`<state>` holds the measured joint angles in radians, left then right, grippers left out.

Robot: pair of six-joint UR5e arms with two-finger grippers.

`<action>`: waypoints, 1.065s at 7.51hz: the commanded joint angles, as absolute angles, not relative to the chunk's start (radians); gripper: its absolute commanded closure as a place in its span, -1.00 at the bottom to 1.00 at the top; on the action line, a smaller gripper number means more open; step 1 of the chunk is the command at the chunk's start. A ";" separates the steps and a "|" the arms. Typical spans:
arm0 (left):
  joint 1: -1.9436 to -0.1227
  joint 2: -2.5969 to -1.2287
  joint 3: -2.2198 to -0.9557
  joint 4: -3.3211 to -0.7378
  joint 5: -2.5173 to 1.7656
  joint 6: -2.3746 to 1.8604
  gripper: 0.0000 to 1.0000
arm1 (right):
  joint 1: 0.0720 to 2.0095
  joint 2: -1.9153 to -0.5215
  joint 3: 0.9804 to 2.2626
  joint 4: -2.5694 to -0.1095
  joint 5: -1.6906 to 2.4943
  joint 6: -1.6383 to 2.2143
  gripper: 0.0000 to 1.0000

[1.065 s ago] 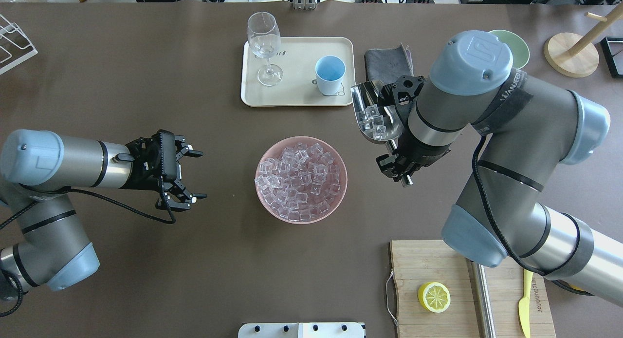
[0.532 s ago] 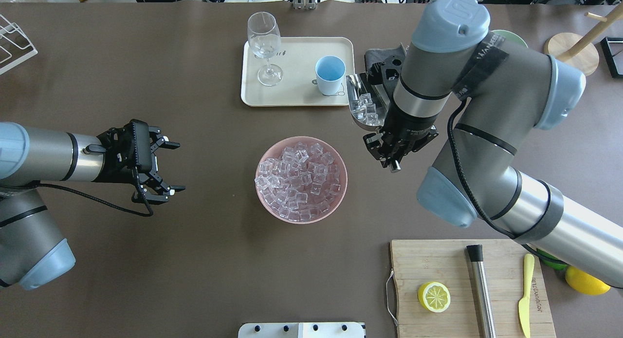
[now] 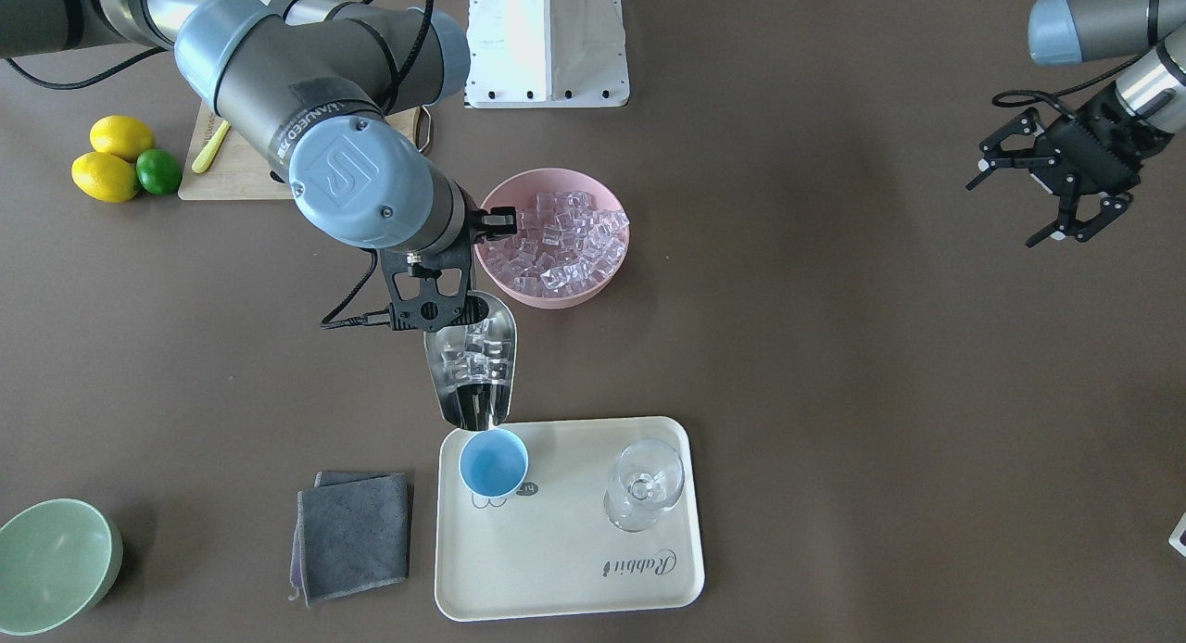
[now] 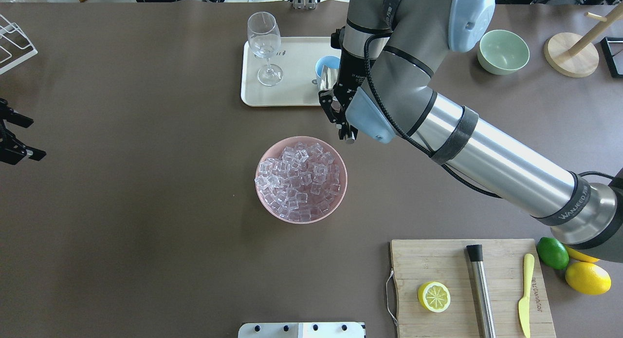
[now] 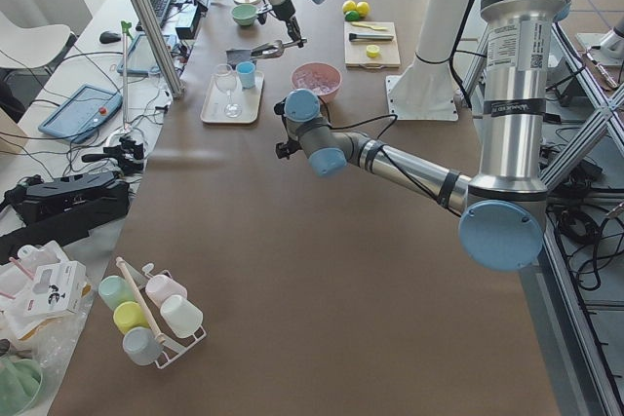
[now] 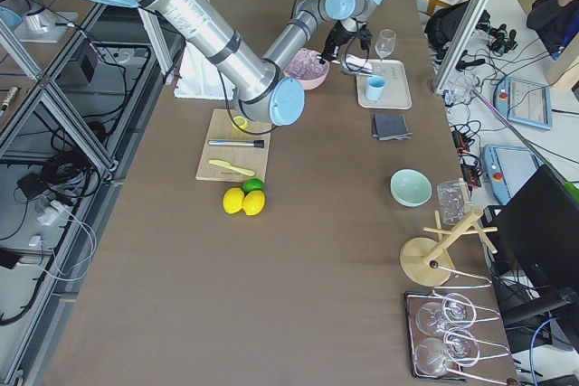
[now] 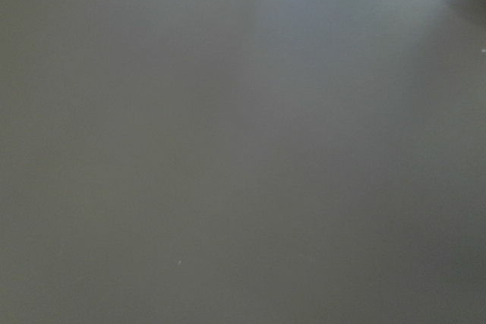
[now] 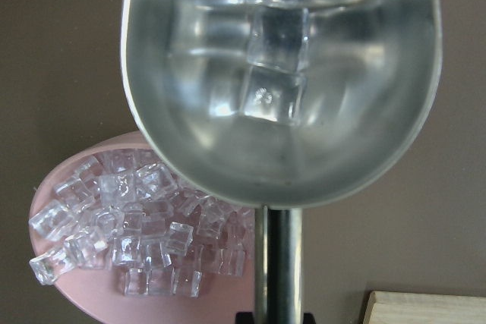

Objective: Put ice in cup with scoop
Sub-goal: 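Tilt the scoop over the light-blue cup with the right gripper to pour ice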

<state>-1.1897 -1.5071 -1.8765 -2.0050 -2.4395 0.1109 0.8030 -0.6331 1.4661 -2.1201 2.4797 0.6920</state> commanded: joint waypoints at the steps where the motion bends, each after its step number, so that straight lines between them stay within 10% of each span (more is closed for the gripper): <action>1: -1.325 -1.486 -1.872 -1.683 -2.442 0.123 -0.96 | 0.818 -0.562 1.405 -2.209 2.505 0.641 1.00; 8: -1.476 -1.490 -1.733 -1.624 -2.390 0.255 -0.96 | 0.845 -0.494 1.292 -2.272 2.598 0.634 1.00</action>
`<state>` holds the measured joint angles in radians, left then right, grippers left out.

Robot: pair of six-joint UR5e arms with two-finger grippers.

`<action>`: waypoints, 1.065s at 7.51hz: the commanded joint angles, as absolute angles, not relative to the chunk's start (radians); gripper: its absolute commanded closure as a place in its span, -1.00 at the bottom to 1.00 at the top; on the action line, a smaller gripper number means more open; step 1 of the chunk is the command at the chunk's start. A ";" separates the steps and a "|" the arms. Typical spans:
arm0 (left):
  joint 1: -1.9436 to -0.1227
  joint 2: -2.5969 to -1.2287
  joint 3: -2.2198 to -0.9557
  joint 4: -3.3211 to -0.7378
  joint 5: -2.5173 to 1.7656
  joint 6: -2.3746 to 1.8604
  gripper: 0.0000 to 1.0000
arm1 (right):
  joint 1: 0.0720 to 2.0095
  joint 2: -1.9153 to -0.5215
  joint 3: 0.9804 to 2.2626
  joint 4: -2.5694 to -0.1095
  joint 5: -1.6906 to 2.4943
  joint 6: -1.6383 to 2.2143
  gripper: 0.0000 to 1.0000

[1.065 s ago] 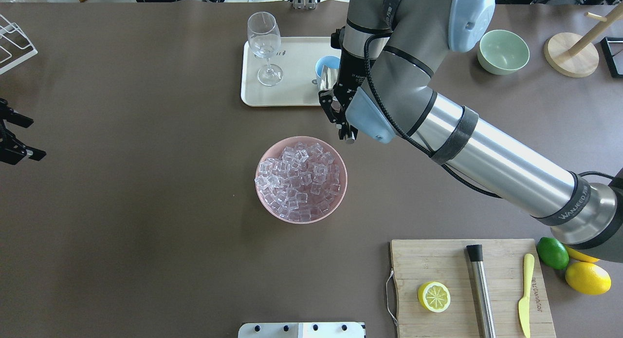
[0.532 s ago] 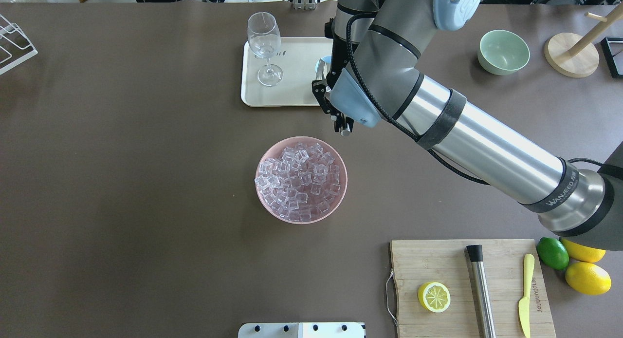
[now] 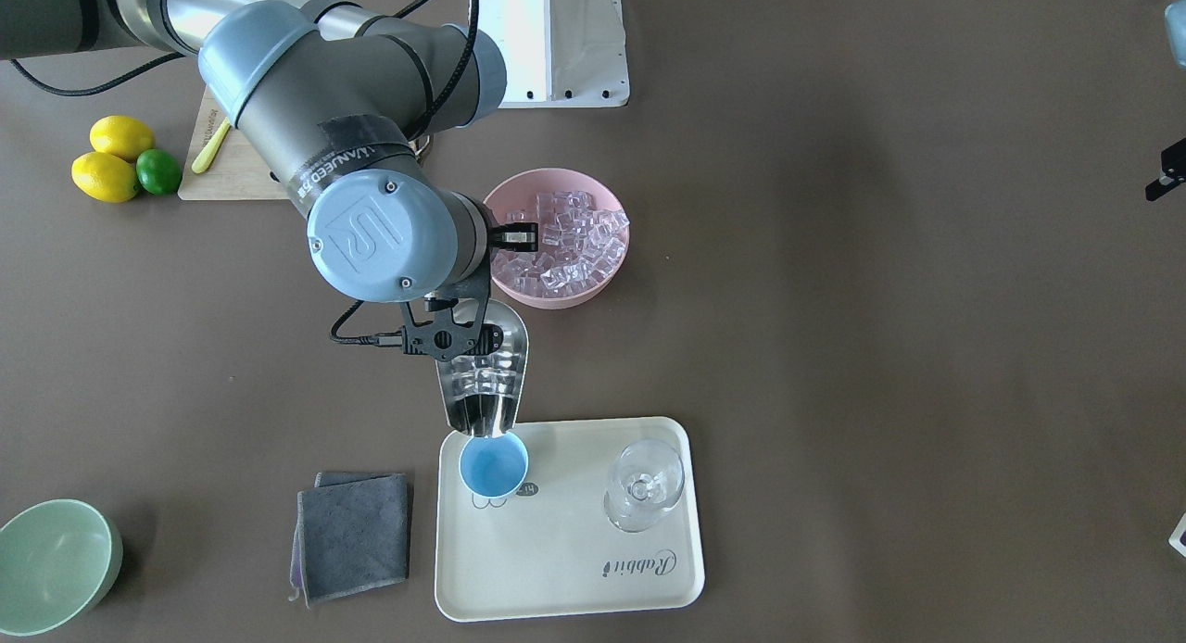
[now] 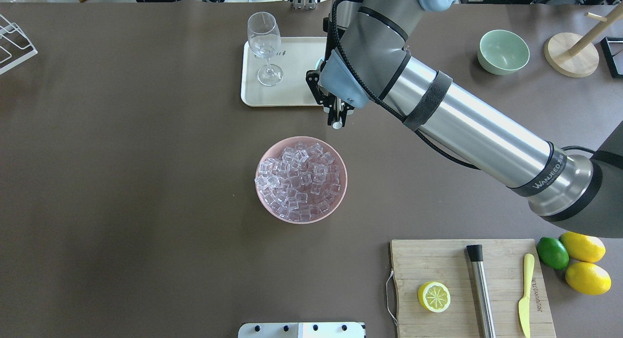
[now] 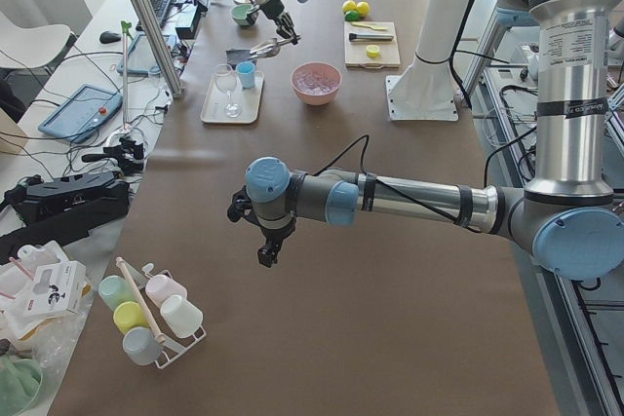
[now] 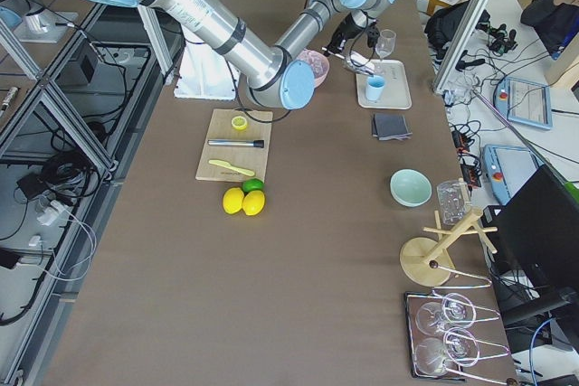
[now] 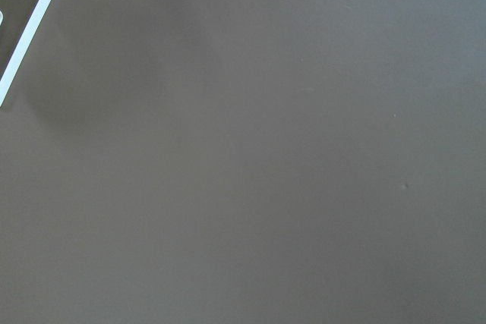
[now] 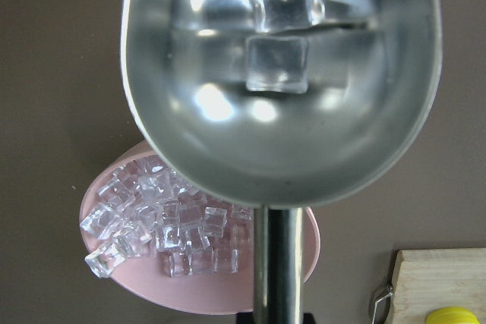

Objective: Put ice in cup with scoop
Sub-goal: 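Tilt the scoop over the light-blue cup with the right gripper to pour ice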

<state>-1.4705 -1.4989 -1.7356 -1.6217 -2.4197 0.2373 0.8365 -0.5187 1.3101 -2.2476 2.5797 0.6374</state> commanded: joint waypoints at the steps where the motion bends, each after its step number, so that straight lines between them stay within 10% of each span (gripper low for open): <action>1: -1.476 -1.489 -1.735 -1.624 -2.388 0.255 -0.96 | 0.845 -0.492 1.289 -2.272 2.603 0.630 1.00; 8: -1.468 -1.463 -1.721 -1.621 -2.353 0.256 -0.96 | 0.847 -0.502 1.289 -2.279 2.660 0.630 1.00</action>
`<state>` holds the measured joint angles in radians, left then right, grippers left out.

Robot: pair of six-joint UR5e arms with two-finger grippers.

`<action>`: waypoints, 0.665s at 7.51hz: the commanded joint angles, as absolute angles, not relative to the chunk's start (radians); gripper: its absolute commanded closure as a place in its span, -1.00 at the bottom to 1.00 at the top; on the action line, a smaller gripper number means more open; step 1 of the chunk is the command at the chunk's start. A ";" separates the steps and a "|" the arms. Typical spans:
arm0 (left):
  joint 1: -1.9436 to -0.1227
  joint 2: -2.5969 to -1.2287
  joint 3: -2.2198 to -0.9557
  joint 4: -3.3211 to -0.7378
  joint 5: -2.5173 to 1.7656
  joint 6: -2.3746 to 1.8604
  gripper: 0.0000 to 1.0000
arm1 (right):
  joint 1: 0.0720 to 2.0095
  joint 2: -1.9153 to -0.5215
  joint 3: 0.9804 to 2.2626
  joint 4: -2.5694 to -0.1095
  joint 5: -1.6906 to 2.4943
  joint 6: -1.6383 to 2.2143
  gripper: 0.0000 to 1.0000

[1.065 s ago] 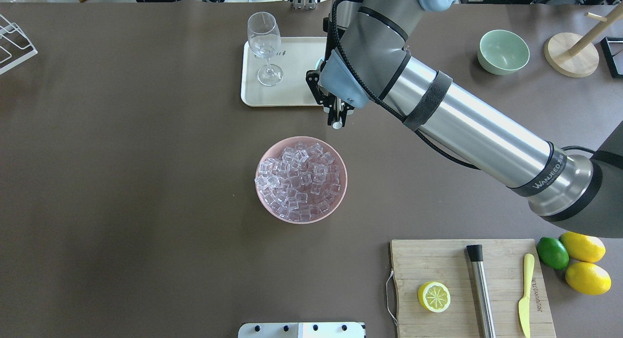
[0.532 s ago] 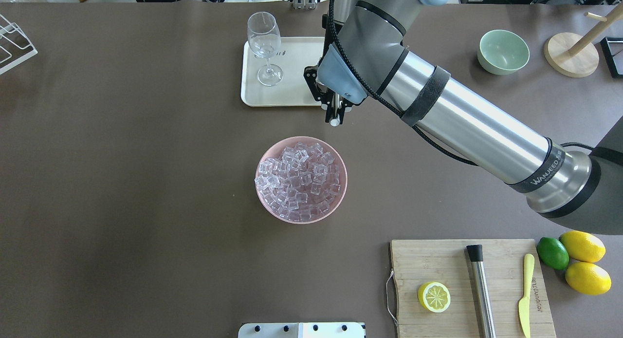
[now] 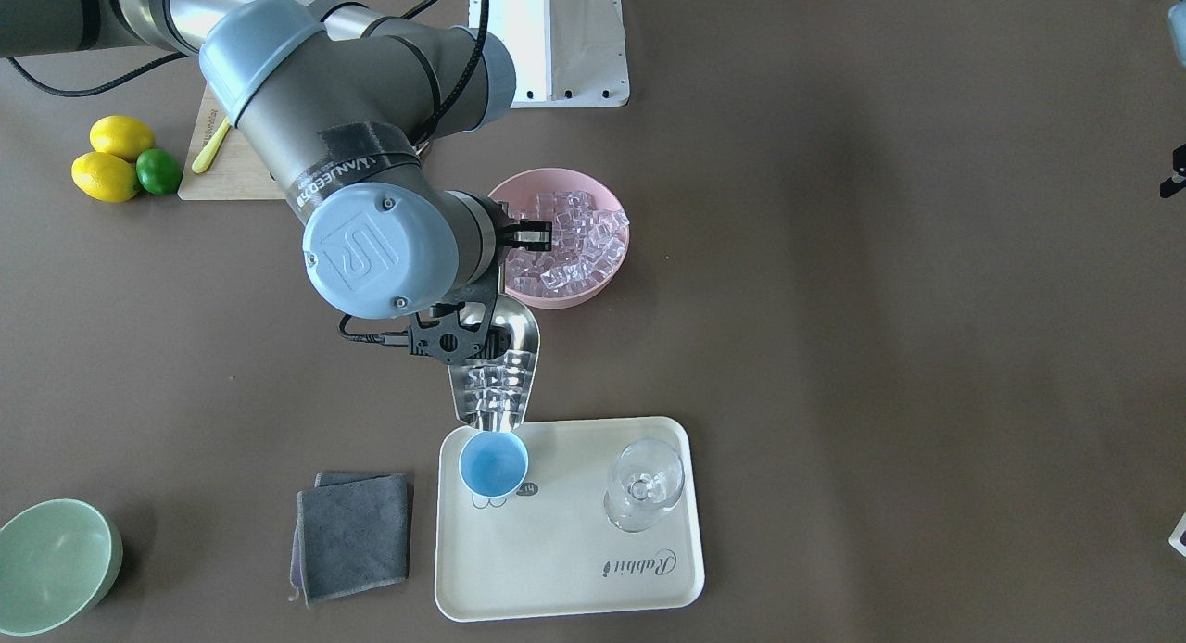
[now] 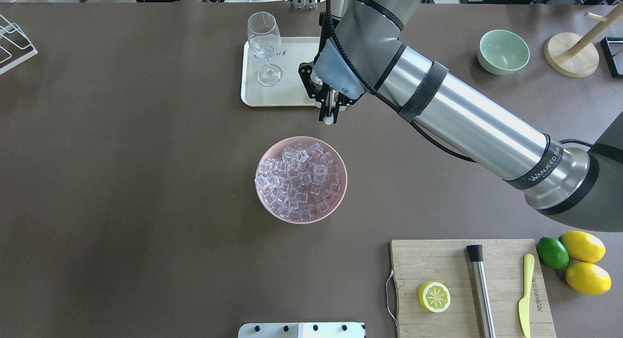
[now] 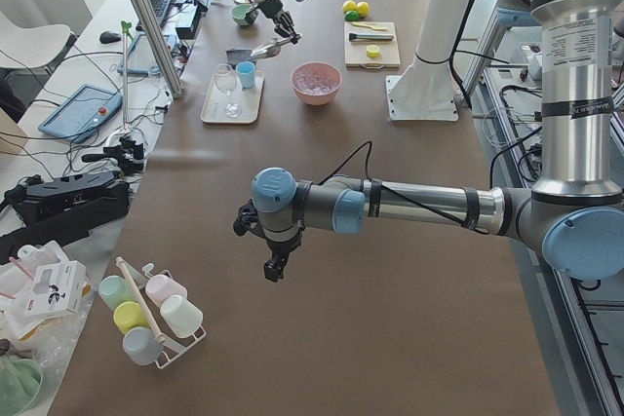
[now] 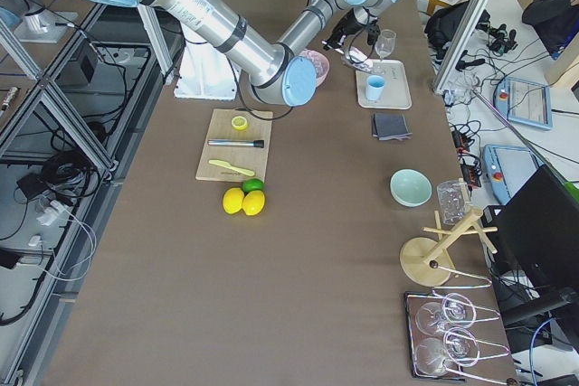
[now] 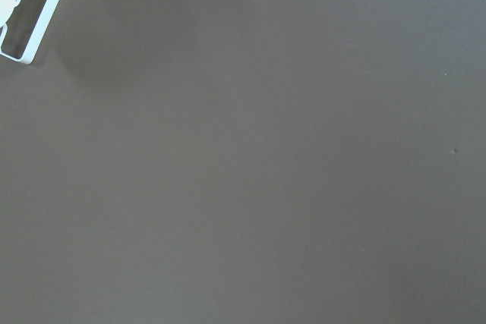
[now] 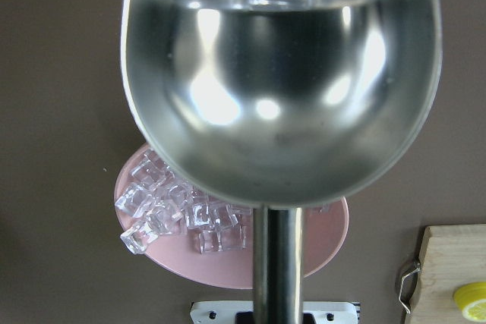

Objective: Put ice in cup with scoop
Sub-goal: 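Tilt the scoop over the light-blue cup with the right gripper to pour ice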

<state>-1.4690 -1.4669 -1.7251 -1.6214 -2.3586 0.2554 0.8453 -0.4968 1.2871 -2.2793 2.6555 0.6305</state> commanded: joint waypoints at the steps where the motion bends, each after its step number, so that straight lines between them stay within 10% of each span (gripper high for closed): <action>1: -1.470 -1.463 -1.720 -1.620 -2.352 0.256 -0.96 | 0.847 -0.502 1.289 -2.279 2.663 0.630 1.00; 5: -1.476 -1.462 -1.720 -1.618 -2.333 0.255 -0.96 | 0.848 -0.514 1.298 -2.279 2.674 0.630 1.00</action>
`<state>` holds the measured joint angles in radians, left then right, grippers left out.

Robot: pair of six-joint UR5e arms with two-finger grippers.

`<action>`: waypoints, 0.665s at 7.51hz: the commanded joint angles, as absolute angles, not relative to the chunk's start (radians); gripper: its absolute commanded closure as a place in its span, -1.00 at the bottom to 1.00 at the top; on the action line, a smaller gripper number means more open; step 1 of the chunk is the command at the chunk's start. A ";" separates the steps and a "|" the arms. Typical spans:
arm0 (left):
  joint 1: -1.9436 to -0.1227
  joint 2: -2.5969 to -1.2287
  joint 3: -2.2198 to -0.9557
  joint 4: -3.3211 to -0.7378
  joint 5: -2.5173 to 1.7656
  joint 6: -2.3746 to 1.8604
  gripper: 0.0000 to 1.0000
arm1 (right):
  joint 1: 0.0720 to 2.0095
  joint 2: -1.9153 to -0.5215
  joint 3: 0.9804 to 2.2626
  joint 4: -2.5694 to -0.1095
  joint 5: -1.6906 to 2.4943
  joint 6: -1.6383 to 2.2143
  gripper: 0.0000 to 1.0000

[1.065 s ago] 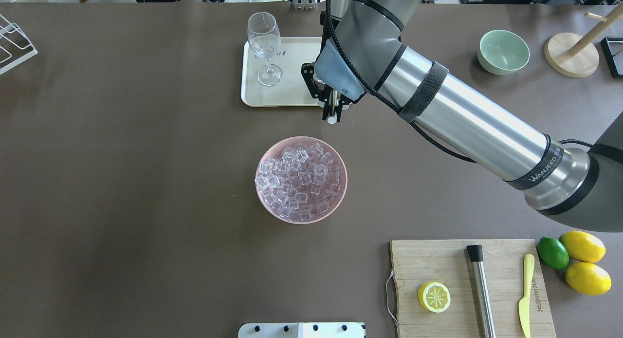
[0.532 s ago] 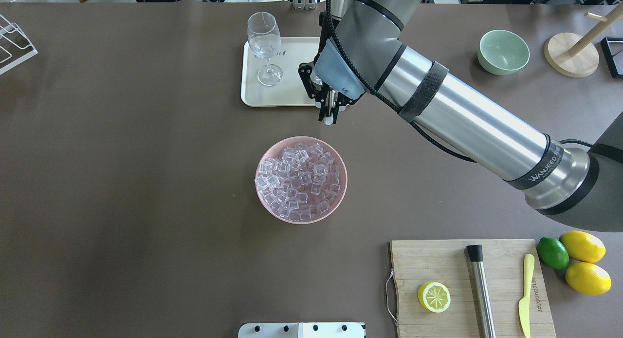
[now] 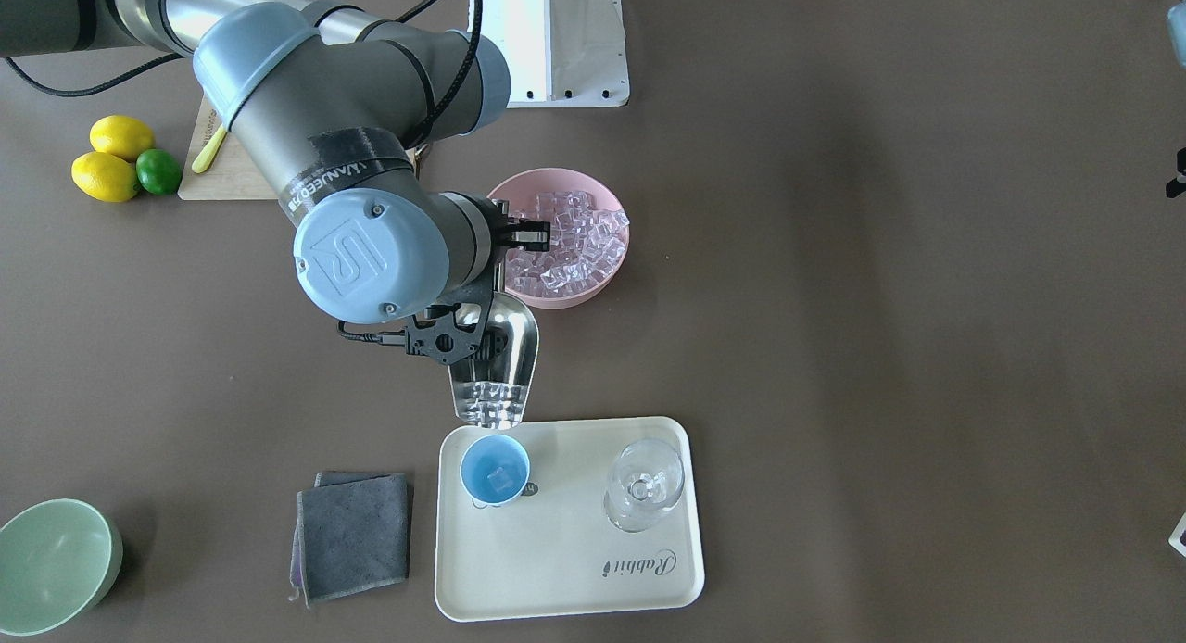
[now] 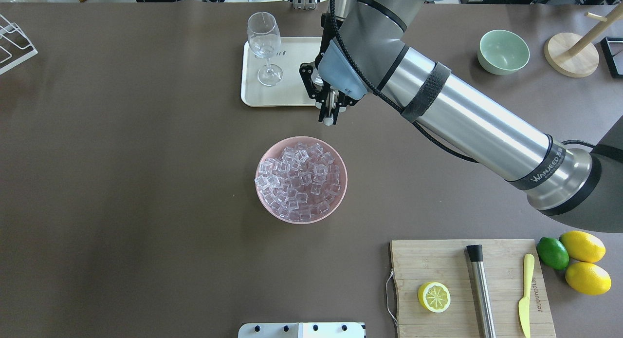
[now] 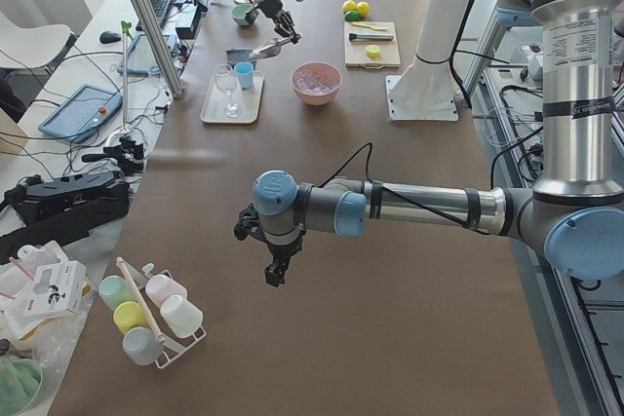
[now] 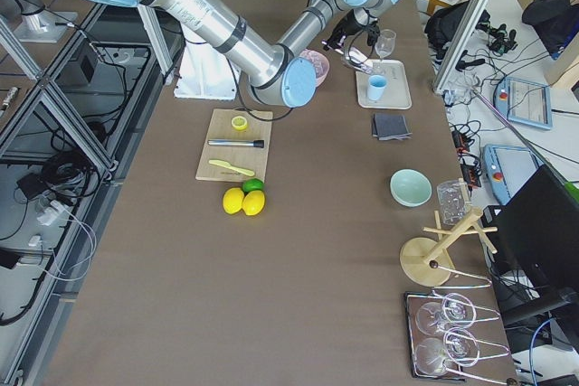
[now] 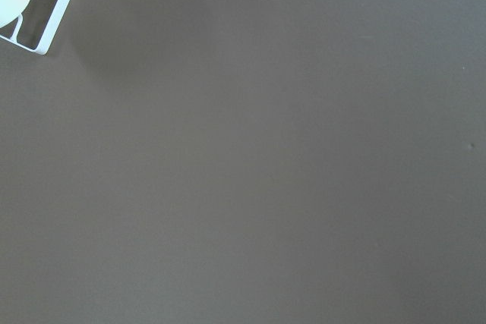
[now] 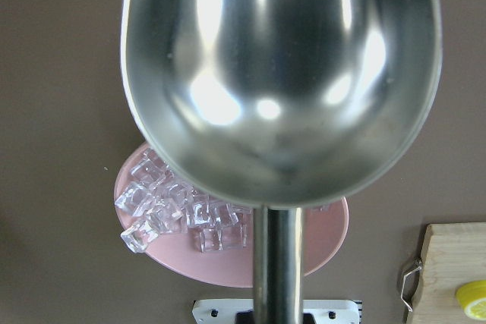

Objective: Put ice in cup with scoop
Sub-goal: 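Tilt the scoop over the light-blue cup with the right gripper to pour ice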

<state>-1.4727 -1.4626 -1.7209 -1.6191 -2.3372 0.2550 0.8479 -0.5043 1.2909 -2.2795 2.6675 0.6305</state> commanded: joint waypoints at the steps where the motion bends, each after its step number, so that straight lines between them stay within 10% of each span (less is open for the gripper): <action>1: -1.476 -1.462 -1.720 -1.618 -2.333 0.255 -0.96 | 0.848 -0.518 1.301 -2.279 2.683 0.630 1.00; 5: -1.476 -1.460 -1.720 -1.618 -2.333 0.255 -0.96 | 0.848 -0.525 1.305 -2.279 2.683 0.630 1.00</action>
